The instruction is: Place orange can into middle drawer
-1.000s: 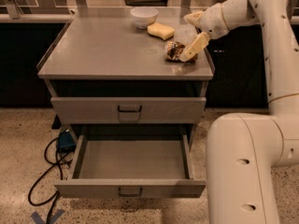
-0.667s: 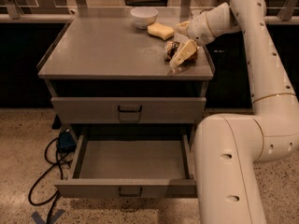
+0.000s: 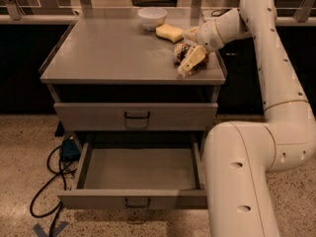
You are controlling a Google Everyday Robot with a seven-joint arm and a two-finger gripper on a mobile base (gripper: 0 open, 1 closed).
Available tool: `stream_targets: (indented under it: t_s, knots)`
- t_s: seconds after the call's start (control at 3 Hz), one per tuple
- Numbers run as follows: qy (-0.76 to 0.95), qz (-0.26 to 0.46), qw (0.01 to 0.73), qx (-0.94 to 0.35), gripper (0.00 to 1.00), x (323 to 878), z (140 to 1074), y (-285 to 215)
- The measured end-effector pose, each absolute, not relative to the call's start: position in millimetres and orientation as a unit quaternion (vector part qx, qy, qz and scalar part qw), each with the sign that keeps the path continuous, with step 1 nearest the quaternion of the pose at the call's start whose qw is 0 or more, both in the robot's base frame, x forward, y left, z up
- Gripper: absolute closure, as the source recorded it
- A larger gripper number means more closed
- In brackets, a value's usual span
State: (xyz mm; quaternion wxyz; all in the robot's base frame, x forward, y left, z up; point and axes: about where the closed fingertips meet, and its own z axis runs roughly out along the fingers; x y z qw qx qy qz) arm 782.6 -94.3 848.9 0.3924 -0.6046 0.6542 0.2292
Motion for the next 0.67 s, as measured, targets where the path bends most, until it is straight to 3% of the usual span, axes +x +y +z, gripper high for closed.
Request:
stream_targets:
  t_s: [0.67]
  knots:
    - [0.654, 0.229, 0.392, -0.605, 0.43, 782.6, 848.9, -94.3]
